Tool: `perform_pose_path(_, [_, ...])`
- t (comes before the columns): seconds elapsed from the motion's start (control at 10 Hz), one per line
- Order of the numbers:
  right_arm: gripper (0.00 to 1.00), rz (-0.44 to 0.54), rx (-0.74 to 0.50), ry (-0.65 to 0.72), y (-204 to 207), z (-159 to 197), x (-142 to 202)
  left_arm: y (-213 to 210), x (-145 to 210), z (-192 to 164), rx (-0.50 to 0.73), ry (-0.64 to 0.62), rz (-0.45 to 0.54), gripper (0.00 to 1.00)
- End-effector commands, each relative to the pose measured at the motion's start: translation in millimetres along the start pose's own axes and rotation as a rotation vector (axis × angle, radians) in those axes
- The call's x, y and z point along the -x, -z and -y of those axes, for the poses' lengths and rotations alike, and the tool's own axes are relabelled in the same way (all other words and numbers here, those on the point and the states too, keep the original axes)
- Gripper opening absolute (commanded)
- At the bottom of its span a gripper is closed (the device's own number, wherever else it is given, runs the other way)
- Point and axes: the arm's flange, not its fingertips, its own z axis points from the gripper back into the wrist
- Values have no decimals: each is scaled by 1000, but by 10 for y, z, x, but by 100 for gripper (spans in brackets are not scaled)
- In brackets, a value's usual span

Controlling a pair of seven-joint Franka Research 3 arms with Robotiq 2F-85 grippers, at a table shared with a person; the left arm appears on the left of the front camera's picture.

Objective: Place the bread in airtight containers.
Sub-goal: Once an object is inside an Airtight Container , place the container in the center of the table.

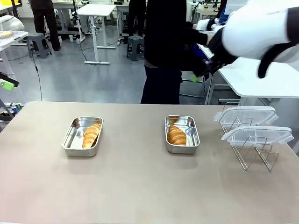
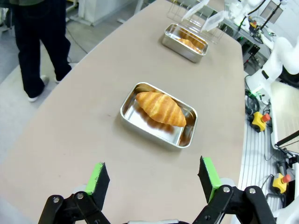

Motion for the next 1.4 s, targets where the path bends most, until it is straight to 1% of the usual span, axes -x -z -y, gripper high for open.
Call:
perform_pose_path(0.0, [100,79,-196,-142,-249,346,523,1,-2,6,-3,8,-7,100])
perform_pose_path(0.1, [100,114,-233,-188,-347,424,671,1,-2,6,-3,8,-7,100])
perform_pose_path(0.2, [100,193,-302,-273,-447,503,831,1,-2,6,-3,8,-7,100])
perform_pose_path(0.4, [100,281,-346,-343,-544,630,1109,1,-2,6,-3,8,-7,100])
perform_pose_path(0.5, [100,309,-363,-363,-572,688,1202,1,-2,6,-3,8,-7,100])
perform_pose_path(0.6, [100,311,-356,-351,-574,721,1254,1,-2,6,-3,8,-7,100])
perform_pose_path(0.7, [100,332,-361,-343,-573,746,1275,1,-2,6,-3,8,-7,100])
perform_pose_path(0.8, [100,329,-354,-312,-558,754,1275,1,-2,6,-3,8,-7,100])
perform_pose_path(0.9, [100,301,-350,-346,-642,727,1264,1,-2,6,-3,8,-7,100])
perform_pose_path(1.3, [100,301,-350,-346,-642,727,1264,1,-2,6,-3,8,-7,100])
